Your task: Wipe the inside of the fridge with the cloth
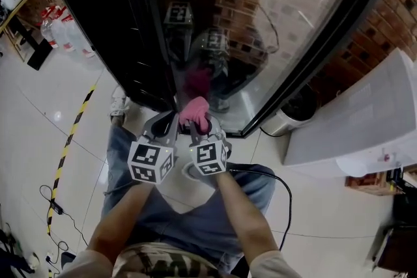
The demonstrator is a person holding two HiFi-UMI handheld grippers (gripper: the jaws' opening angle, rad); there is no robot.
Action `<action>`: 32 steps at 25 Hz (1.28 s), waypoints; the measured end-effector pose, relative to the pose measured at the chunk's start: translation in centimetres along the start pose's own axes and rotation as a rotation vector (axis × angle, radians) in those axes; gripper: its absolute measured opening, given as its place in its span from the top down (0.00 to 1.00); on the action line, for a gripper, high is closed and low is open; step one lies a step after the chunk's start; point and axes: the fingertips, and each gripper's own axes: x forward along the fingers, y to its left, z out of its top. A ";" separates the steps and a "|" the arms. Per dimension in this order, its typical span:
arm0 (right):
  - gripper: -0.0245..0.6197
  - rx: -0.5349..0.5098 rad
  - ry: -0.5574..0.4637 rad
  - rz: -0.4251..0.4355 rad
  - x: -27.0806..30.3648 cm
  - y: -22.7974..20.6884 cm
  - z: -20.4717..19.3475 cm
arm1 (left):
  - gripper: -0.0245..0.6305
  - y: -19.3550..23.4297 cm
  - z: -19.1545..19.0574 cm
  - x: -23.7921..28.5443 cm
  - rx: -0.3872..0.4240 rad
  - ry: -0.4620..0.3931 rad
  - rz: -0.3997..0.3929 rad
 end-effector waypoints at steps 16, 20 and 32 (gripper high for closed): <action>0.92 0.204 0.163 -0.349 -8.7 -12.9 -10.7 | 0.98 -4.0 0.1 2.1 0.018 0.028 -0.053; 0.92 0.236 0.160 -0.403 -10.2 -14.6 -11.5 | 0.98 -4.8 0.0 2.4 0.023 0.036 -0.064; 0.92 0.266 0.076 -0.371 -11.8 -13.7 -7.7 | 0.98 -5.7 1.4 1.4 0.011 0.007 -0.070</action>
